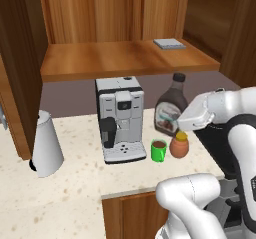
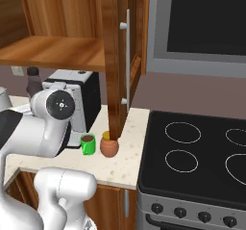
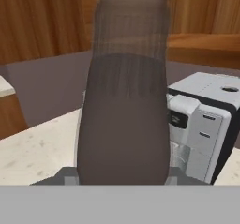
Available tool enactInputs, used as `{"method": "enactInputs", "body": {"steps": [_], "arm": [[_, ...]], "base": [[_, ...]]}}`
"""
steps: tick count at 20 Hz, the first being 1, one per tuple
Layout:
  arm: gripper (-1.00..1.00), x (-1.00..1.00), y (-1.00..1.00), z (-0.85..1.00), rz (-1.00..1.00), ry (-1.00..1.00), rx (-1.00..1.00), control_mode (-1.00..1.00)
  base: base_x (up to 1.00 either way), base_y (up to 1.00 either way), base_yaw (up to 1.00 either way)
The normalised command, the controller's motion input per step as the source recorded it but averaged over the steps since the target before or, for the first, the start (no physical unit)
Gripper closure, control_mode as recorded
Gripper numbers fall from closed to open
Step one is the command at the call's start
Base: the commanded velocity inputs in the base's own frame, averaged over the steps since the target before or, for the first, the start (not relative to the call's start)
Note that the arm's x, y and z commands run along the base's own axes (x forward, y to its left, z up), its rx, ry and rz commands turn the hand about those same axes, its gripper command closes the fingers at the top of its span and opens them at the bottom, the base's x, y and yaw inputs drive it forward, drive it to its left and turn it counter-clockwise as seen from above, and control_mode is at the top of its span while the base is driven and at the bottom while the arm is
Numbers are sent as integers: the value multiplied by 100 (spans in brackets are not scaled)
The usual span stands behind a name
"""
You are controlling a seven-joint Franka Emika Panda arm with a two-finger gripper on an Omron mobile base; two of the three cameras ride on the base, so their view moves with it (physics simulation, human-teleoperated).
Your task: Pick the syrup bottle and honey bottle from the cabinet and place them next to the mug.
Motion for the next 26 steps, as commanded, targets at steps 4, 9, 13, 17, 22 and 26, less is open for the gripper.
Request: {"method": "enactInputs", "body": {"steps": [4,9,13,17,22,26], "arm": [[100,-13,-9,-38,8,0,-1,-100],[100,4,-20,-12,23,0,-1,-100],[100,0,-3,-6,21,-1,0,-100],[100,0,0,-13,18,-2,0,-100],[100,0,0,-9,15,-5,0,-100],[100,0,0,-7,6,-4,0,-100]], "base": [[0,0,0],[0,0,0],[0,0,0],[0,0,0],[0,0,0],[0,0,0]]}}
